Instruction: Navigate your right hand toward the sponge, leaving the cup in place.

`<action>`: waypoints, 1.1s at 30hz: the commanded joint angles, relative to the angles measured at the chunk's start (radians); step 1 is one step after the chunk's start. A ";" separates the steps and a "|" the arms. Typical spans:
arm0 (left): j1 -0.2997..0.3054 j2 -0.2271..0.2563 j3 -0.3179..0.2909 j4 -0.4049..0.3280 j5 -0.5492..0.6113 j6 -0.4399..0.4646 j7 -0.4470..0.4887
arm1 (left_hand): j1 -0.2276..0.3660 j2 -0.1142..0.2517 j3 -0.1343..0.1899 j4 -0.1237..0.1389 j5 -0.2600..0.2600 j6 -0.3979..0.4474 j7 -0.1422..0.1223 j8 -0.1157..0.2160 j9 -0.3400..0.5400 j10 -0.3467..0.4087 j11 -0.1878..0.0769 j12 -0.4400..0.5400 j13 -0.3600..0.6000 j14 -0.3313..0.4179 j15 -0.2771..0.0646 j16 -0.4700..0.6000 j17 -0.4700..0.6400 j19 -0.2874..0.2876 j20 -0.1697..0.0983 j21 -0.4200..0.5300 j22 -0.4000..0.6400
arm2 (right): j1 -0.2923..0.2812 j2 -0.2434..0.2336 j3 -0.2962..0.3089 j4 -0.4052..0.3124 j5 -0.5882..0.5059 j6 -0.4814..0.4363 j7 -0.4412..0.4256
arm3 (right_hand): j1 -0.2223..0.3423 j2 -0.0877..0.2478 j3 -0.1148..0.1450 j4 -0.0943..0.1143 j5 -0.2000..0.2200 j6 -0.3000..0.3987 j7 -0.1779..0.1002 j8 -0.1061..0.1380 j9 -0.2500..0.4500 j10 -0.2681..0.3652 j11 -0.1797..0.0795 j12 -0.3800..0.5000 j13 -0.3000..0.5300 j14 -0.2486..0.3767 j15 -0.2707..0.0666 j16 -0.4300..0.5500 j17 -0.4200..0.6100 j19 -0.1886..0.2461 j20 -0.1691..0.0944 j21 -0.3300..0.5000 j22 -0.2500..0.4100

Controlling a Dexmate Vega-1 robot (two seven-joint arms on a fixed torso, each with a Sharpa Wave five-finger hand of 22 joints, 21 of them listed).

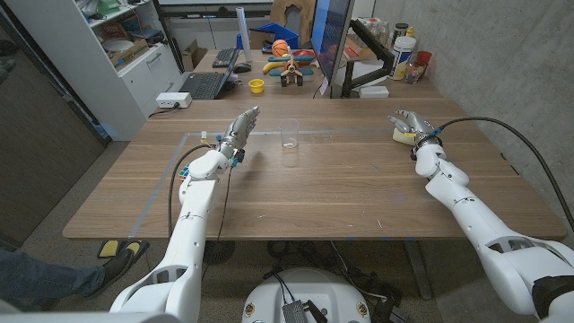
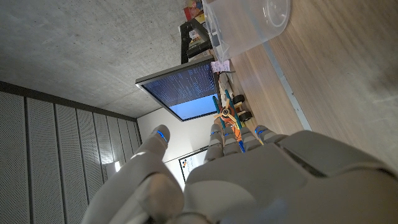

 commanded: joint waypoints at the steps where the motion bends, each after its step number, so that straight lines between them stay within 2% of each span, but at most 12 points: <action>1: -0.011 -0.001 0.003 0.019 0.003 -0.006 0.000 | 0.006 0.008 -0.004 -0.002 -0.004 0.008 0.006 0.000 0.005 0.002 -0.005 0.004 0.003 -0.011 0.000 0.004 0.002 -0.042 -0.010 -0.003 0.005 | 0.005 -0.008 -0.008 0.008 0.001 -0.009 0.011 | -0.006 -0.002 0.005 0.004 0.006 -0.007 -0.001 -0.002 0.004 -0.007 0.000 -0.003 0.005 -0.006 -0.006 0.000 0.003 -0.005 -0.021 -0.003 0.004; 17: -0.015 -0.002 0.000 0.032 -0.002 -0.016 -0.005 | 0.006 0.008 -0.006 -0.002 -0.004 0.009 0.004 0.000 0.005 0.001 -0.006 0.004 0.003 -0.012 -0.002 0.004 0.002 -0.045 -0.004 -0.004 0.005 | 0.009 -0.005 -0.025 0.014 -0.005 -0.030 0.029 | -0.007 -0.003 0.005 0.004 0.005 -0.007 -0.003 -0.001 0.004 -0.008 0.000 -0.002 0.005 -0.007 -0.005 0.002 0.003 -0.006 -0.020 -0.009 0.004; 33: -0.028 -0.001 0.000 0.054 0.001 -0.015 -0.003 | 0.006 0.009 -0.008 -0.002 -0.004 0.011 0.003 0.001 0.005 0.002 -0.006 0.004 0.003 -0.013 -0.001 0.004 0.002 -0.048 0.000 -0.005 0.006 | 0.033 -0.004 -0.039 0.056 -0.004 -0.029 0.027 | -0.007 -0.003 0.006 0.004 0.005 -0.009 -0.003 -0.001 0.004 -0.008 0.001 -0.001 0.005 -0.006 -0.005 0.004 0.002 -0.006 -0.019 -0.015 0.005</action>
